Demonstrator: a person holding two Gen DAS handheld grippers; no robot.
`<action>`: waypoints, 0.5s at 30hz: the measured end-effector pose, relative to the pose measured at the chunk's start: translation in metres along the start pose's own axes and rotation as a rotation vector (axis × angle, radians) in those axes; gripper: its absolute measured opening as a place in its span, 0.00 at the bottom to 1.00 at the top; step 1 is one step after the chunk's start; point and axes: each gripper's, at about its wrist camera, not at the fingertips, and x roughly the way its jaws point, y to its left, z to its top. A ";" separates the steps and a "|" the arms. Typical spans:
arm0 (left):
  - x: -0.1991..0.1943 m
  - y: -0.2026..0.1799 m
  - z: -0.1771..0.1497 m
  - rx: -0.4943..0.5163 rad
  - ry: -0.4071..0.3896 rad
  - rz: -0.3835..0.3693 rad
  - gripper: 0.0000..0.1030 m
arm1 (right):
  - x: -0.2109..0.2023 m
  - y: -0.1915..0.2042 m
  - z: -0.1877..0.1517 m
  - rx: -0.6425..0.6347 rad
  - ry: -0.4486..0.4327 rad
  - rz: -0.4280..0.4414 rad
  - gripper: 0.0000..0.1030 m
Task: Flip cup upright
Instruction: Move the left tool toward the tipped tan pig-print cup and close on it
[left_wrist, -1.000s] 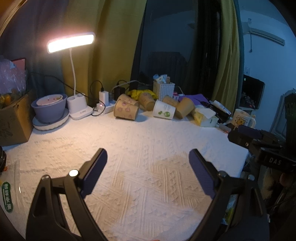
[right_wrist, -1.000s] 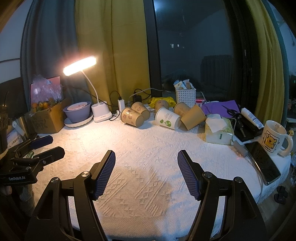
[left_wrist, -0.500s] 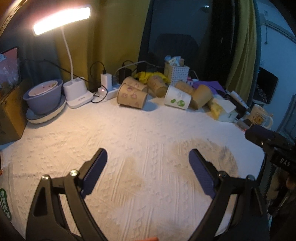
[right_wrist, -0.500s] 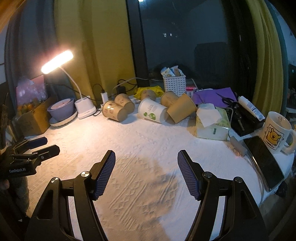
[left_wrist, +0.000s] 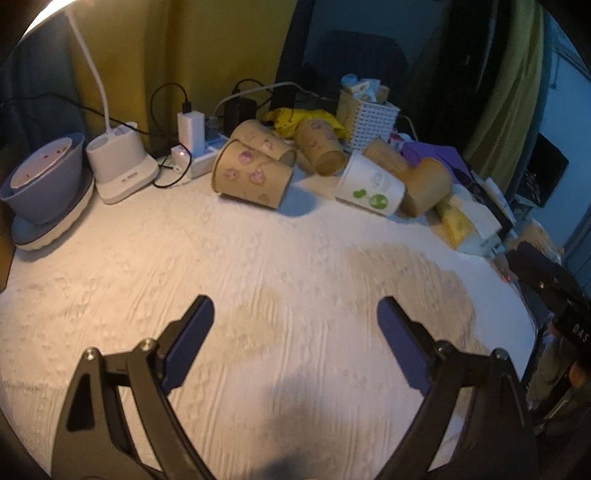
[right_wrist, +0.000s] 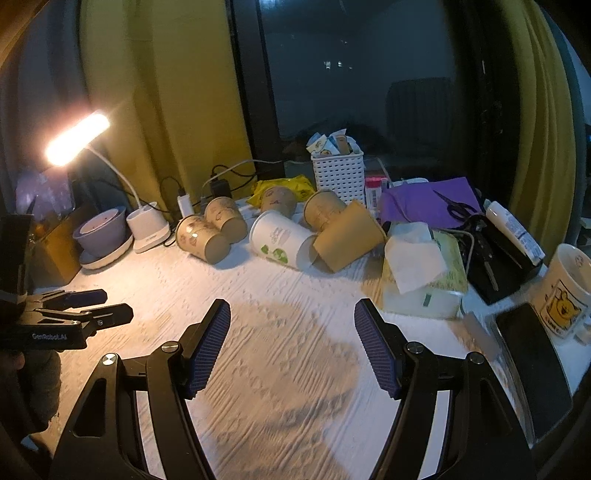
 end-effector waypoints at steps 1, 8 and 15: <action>0.003 0.000 0.004 -0.005 0.000 0.000 0.88 | 0.002 -0.002 0.002 0.000 0.001 -0.001 0.71; 0.031 0.003 0.034 -0.057 0.043 -0.034 0.88 | 0.025 -0.017 0.023 -0.004 -0.001 0.005 0.71; 0.061 0.010 0.059 -0.152 0.076 -0.054 0.88 | 0.048 -0.025 0.041 -0.021 0.000 0.016 0.71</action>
